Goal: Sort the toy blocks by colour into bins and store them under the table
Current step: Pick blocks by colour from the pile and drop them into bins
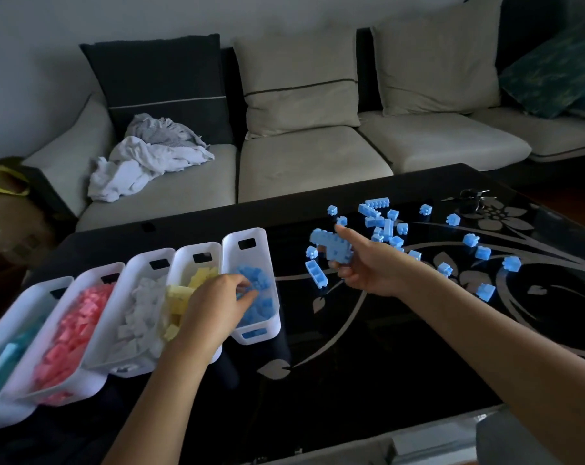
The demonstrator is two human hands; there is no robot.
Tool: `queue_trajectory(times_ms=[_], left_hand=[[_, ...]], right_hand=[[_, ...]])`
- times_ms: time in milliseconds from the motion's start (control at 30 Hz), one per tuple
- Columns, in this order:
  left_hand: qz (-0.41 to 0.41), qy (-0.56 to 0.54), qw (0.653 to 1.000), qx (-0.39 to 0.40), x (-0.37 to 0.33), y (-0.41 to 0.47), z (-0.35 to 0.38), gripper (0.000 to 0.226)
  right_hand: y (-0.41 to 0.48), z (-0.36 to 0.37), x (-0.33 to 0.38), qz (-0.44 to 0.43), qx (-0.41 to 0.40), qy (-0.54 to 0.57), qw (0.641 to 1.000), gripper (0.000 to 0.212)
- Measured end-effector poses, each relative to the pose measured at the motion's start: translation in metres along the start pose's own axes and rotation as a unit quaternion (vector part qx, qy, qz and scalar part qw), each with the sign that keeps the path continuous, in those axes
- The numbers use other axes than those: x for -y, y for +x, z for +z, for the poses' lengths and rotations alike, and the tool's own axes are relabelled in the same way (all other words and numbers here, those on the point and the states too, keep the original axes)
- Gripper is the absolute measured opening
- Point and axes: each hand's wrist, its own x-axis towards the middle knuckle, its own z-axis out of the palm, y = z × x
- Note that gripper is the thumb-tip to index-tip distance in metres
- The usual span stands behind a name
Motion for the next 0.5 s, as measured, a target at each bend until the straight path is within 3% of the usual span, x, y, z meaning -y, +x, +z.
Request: queue_trajectory(times_ms=[100, 233, 333, 400, 500], left_hand=[[0.013, -0.019, 0.999, -0.046, 0.004, 0.001, -0.002, 0.023], [0.014, -0.024, 0.996, -0.086, 0.009, 0.003, -0.003, 0.021], [0.002, -0.022, 0.996, -0.087, 0.012, 0.004, -0.002, 0.020], [0.003, -0.026, 0.996, -0.086, 0.012, 0.004, -0.003, 0.019], [0.007, -0.030, 0.996, -0.079, 0.013, 0.005, -0.002, 0.019]], right_hand=[[0.018, 0.043, 0.008, 0.026, 0.024, -0.007, 0.999, 0.049], [0.032, 0.082, 0.018, 0.043, 0.050, -0.007, 0.998, 0.021], [0.041, 0.095, 0.023, 0.016, 0.034, -0.127, 0.991, 0.025], [0.050, 0.100, 0.021, -0.031, -0.010, -0.280, 0.959, 0.031], [0.066, 0.104, 0.020, -0.116, -0.065, -0.475, 0.870, 0.032]])
